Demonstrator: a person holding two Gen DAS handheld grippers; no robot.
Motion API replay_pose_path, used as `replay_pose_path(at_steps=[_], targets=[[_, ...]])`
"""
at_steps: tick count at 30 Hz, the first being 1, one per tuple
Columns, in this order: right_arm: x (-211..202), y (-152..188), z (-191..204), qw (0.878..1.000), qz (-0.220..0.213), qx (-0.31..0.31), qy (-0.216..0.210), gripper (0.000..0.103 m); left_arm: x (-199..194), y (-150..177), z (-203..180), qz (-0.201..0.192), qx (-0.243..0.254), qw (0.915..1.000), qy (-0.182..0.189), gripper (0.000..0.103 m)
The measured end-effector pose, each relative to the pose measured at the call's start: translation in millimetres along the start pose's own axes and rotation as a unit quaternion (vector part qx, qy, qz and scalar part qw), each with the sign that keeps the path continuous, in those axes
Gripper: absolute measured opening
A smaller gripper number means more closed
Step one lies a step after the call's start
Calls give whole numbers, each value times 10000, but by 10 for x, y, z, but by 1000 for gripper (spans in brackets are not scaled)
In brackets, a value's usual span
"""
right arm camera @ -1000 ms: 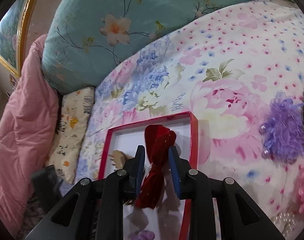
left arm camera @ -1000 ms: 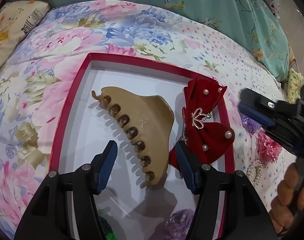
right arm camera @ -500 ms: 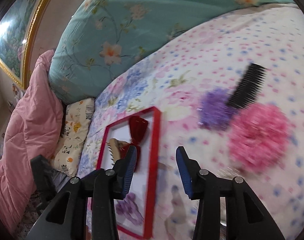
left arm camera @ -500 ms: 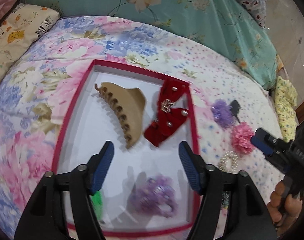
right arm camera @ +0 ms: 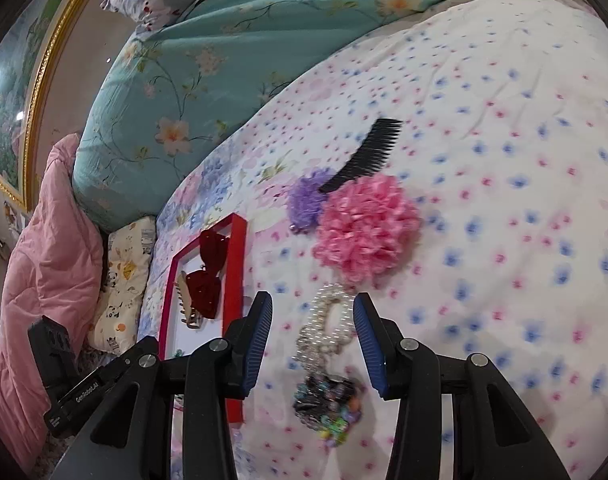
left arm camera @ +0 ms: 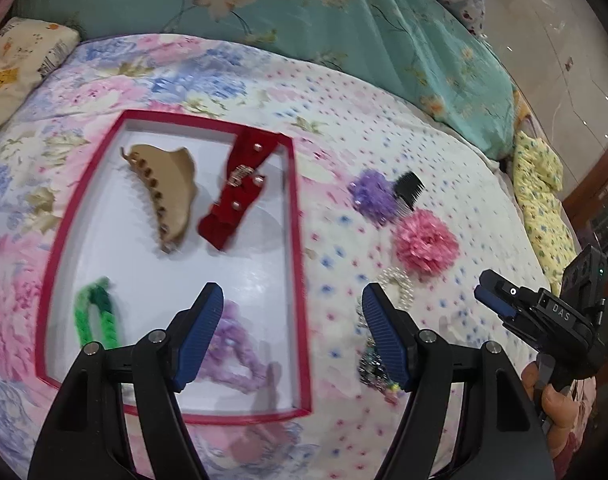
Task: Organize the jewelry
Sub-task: 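Open both tools to release the items in the box and withdraw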
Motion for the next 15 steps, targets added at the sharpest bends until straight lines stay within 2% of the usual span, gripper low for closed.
replay_pose_path(at_steps=[15], targets=[[-153, -11, -297, 9998, -132, 171, 10, 46, 82, 108, -510, 203, 443, 9987, 177, 72]])
Point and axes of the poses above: each gripper's, at about its wrist camera, not at the fingertips, and x roughly the way its jaws point, z to its left, y to its underside, the point moved 5 cm from there along x, roughly the way its jaws point, and after that the axes turned 15 degrees about -y, right-handed, at the moved point
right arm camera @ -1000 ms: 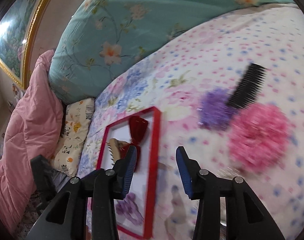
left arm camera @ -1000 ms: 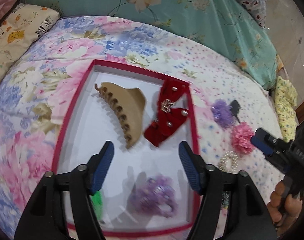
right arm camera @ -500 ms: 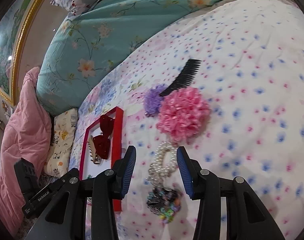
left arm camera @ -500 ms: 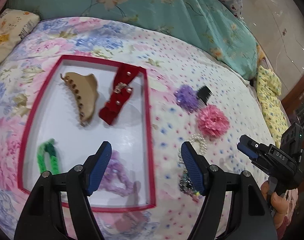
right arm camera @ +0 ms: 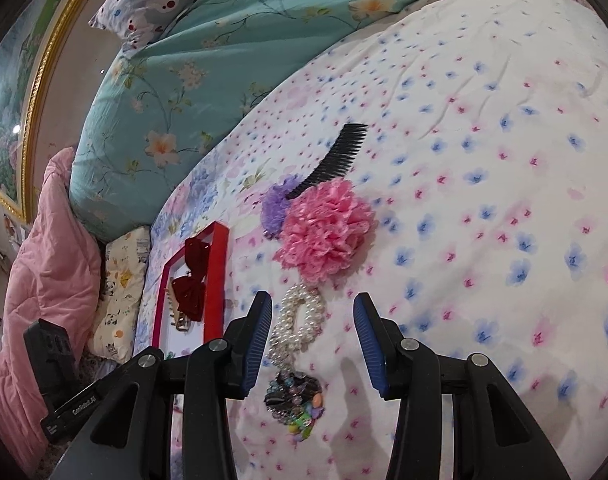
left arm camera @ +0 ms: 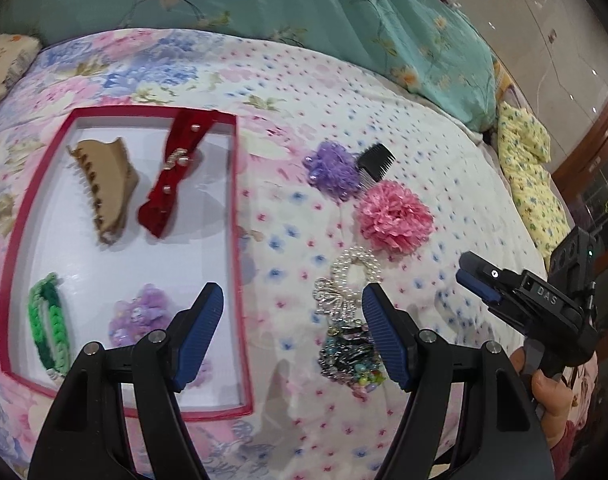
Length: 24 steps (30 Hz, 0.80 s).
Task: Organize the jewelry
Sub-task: 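Open both tools to release the items in the box and withdraw, then grasp the pink flower clip with the right tool while the left tool grasps the pearl scrunchie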
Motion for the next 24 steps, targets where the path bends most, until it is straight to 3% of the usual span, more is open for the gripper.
replay_pose_path(at_steps=[14, 16, 17, 18, 24], targets=[[478, -324, -227, 9995, 1, 312, -65, 46, 481, -108, -485, 368, 211, 9990, 168, 72], [610, -350, -272, 9992, 77, 390, -84, 41, 568, -104, -549, 447, 275, 9985, 168, 72], [669, -358, -306, 9990, 118, 420, -61, 30, 611, -100, -578, 479, 309, 9983, 136, 72], [688, -358, -326, 9990, 143, 425, -16, 9, 646, -97, -602, 503, 339, 9981, 119, 72], [249, -405, -381, 9979, -380, 518, 95, 6, 887, -44, -812, 652, 770, 9949, -51, 70]])
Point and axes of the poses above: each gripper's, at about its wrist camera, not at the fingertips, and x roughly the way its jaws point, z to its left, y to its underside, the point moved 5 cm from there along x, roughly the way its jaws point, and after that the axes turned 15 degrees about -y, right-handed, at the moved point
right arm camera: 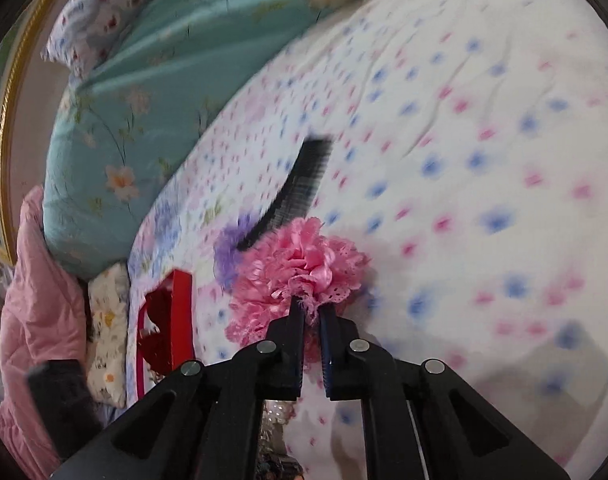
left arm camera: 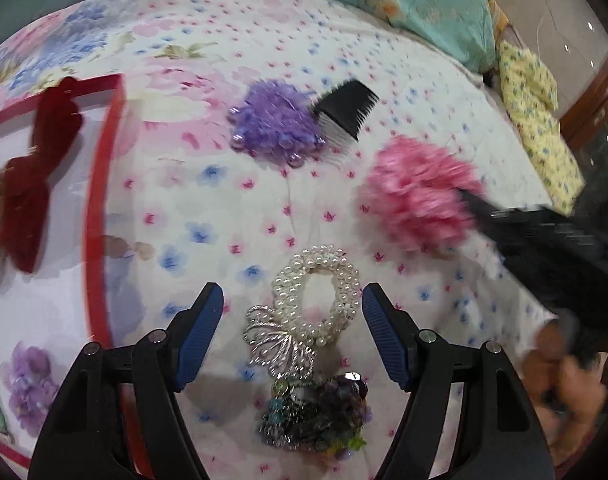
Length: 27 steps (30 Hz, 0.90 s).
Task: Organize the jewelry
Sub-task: 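Grasp the pink flower clip with the right tool while the left tool grasps the pearl scrunchie, then carry the pearl scrunchie and pink flower clip over the box and lower them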
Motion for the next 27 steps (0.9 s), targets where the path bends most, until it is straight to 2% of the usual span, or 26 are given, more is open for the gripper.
replay_pose_path(at_steps=[1, 2, 4, 6, 7, 12, 20, 27], targets=[[-119, -13, -6, 9999, -103, 44, -34, 6, 41, 2, -34, 36, 69, 10000, -41, 66], [-229, -14, -9, 9998, -171, 58, -43, 6, 86, 4, -65, 84, 144, 9998, -73, 54], [-328, -27, -8, 9997, -210, 71, -70, 6, 193, 29, -133, 205, 293, 9993, -134, 41], [-403, -21, 8, 9997, -191, 85, -114, 5, 186, 21, -178, 93, 405, 9990, -157, 31], [-427, -11, 25, 9998, -157, 74, -138, 5, 183, 15, -196, 113, 434, 9989, -99, 12], [-455, 78, 169, 9996, -48, -21, -290, 6, 109, 56, -189, 78, 389, 9992, 44, 12], [-598, 218, 395, 9987, -3, -259, -435, 6, -489, 79, 145, -462, -81, 9986, 229, 8], [-628, 359, 538, 9979, 86, -346, -532, 6, -914, 134, 452, -842, -391, 9955, 200, 8]])
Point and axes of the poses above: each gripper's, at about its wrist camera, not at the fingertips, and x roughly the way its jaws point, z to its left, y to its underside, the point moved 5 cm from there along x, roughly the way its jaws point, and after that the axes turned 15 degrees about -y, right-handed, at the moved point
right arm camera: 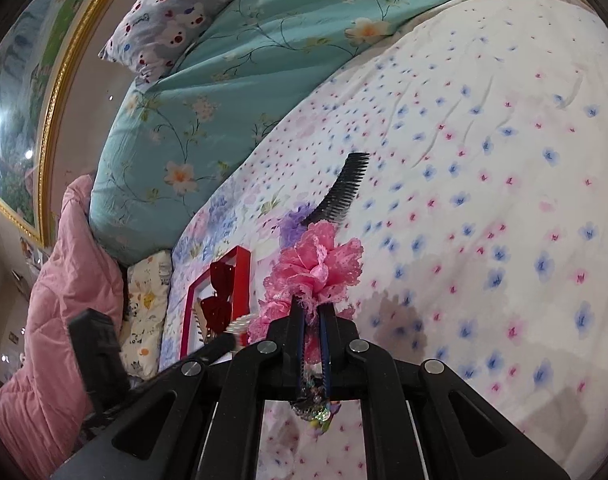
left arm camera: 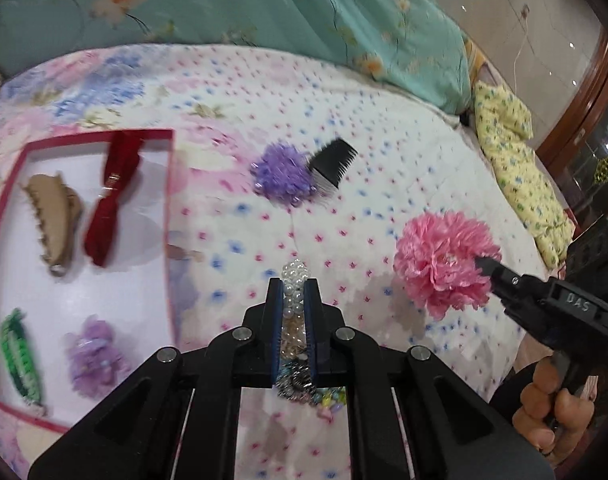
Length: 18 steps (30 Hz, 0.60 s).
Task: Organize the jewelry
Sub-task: 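Carry the pearl scrunchie and pink flower clip over the box and lower them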
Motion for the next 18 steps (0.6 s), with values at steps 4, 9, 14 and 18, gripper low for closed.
replay_pose_path(at_steps=[4, 9, 14, 18], targets=[[41, 84, 124, 9999, 101, -93, -81, 5, -199, 15, 177, -164, -209, 9996, -50, 8], [203, 223, 295, 9990, 319, -207, -234, 5, -376, 59, 510, -303, -527, 9980, -179, 8], [433, 383, 459, 9968, 608, -295, -421, 5, -503, 96, 888, -408, -867, 9949, -313, 8], [618, 506, 592, 9945, 832, -377, -520, 5, -569, 126, 1157, -484, -1101, 9918, -423, 8]])
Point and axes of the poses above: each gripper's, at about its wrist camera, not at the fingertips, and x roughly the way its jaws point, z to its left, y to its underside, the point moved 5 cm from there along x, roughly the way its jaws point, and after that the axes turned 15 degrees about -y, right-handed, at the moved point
